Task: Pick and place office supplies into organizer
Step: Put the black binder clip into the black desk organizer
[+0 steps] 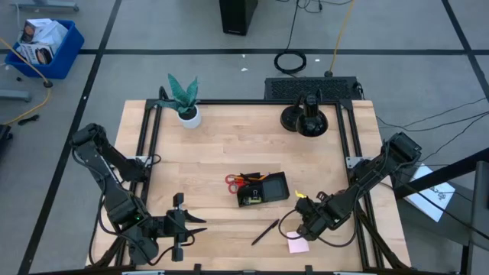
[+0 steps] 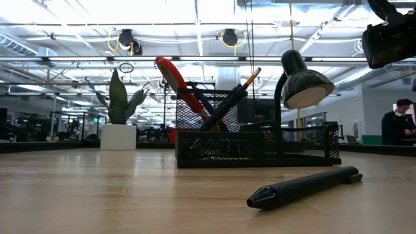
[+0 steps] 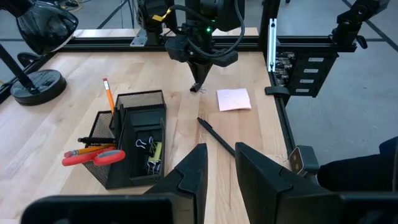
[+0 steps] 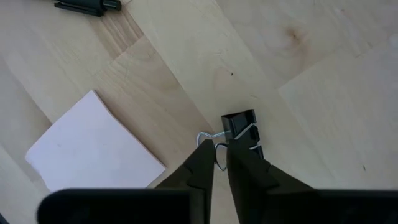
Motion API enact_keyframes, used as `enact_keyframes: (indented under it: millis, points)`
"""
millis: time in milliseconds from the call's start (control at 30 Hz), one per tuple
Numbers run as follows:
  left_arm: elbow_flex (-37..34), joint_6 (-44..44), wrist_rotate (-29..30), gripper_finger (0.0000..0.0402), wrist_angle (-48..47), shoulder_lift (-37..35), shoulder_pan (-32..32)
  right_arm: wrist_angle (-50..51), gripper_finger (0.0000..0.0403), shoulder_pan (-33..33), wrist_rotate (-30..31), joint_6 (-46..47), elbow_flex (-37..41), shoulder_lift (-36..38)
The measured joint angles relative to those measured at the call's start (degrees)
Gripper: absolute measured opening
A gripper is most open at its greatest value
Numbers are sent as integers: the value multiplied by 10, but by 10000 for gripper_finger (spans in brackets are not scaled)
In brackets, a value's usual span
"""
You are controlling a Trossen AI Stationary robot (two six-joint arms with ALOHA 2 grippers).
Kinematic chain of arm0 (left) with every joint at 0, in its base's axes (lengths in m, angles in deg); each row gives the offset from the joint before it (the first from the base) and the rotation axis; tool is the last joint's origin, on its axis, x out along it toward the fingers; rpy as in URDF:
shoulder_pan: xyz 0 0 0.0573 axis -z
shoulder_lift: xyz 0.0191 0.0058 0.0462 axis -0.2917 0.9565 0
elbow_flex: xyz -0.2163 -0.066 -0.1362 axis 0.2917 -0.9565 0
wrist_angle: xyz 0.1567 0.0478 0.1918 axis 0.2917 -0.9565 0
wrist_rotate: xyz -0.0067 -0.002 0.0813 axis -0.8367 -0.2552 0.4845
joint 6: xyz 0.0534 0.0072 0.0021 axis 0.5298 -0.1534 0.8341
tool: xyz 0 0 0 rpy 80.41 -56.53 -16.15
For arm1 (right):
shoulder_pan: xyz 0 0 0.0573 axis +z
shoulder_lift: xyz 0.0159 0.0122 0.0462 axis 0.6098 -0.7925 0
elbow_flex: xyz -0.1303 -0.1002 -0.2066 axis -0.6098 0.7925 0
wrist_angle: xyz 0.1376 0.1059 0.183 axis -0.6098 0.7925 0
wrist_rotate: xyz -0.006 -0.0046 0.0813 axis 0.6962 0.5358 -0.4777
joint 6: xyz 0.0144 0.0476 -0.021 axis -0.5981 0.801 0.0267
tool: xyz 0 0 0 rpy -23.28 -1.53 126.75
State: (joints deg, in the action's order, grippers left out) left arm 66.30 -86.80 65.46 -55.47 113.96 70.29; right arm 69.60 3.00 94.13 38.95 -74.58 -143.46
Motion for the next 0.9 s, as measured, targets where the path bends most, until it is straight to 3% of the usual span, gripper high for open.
enact_keyframes:
  millis: [367, 900]
  points:
    - [0, -1, 0, 88, 0, 0, 0, 13, 90, 0, -1, -14, 1, -1]
    - [0, -2, 0, 88, 0, 0, 0, 14, 80, 0, -2, -100, 1, 0]
